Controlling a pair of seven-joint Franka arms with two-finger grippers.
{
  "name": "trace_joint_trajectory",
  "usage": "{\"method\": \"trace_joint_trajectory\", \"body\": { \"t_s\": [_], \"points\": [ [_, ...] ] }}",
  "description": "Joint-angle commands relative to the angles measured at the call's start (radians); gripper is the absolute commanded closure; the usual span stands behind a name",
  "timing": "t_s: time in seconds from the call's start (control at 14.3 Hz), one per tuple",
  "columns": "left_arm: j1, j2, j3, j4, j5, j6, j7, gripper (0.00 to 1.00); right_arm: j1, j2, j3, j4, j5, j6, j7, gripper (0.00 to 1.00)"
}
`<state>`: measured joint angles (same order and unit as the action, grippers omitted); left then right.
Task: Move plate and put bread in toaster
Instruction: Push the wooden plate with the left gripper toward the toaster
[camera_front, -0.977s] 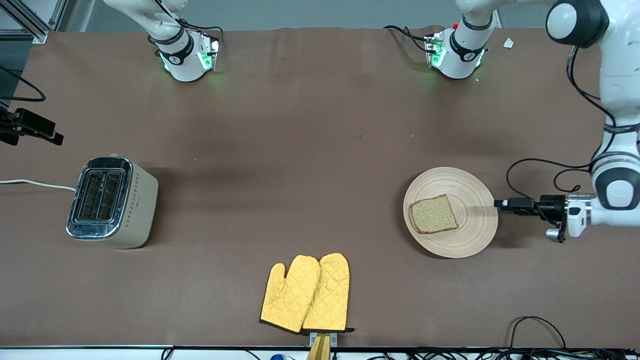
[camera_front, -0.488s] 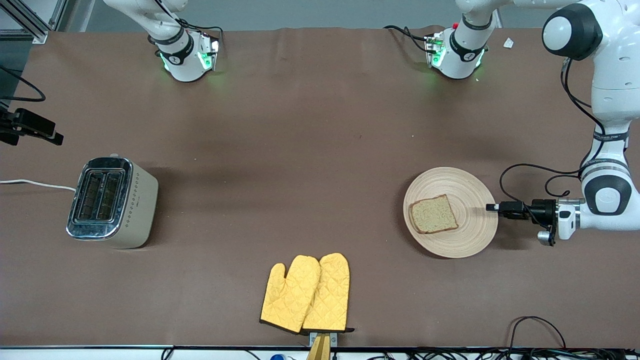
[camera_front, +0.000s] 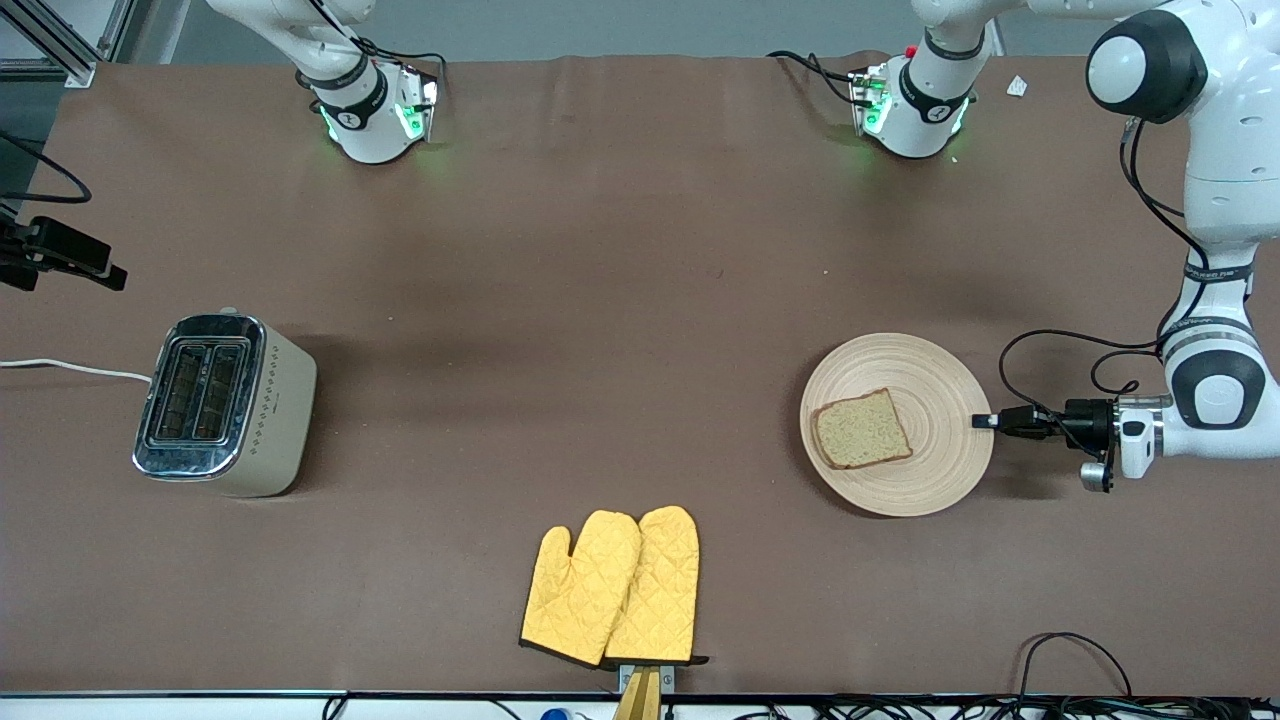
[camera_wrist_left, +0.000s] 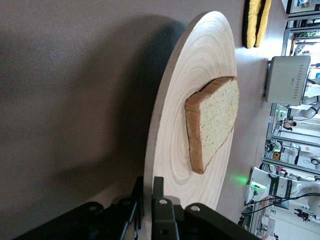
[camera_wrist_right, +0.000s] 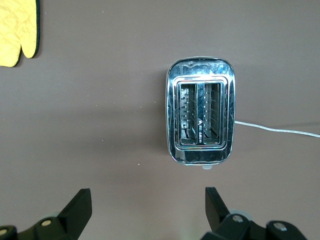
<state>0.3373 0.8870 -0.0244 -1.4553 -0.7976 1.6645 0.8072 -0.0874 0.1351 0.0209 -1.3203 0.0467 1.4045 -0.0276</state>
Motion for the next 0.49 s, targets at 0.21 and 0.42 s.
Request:
{"method": "trace_joint_trajectory", "body": {
  "t_s": [0.21,0.42],
  "points": [
    [-0.012,-0.062,-0.246,0.038,-0.02,-0.002,-0.255,1.0,-0.005,-0.008,0.001,-0.005,0.012,-0.001,-0.003,0.0],
    [-0.087,-0.053,-0.414,0.042,-0.022,0.206,-0.399,1.0,-0.003,-0.006,0.001,-0.005,0.012,-0.001,-0.003,0.0]
  ]
}}
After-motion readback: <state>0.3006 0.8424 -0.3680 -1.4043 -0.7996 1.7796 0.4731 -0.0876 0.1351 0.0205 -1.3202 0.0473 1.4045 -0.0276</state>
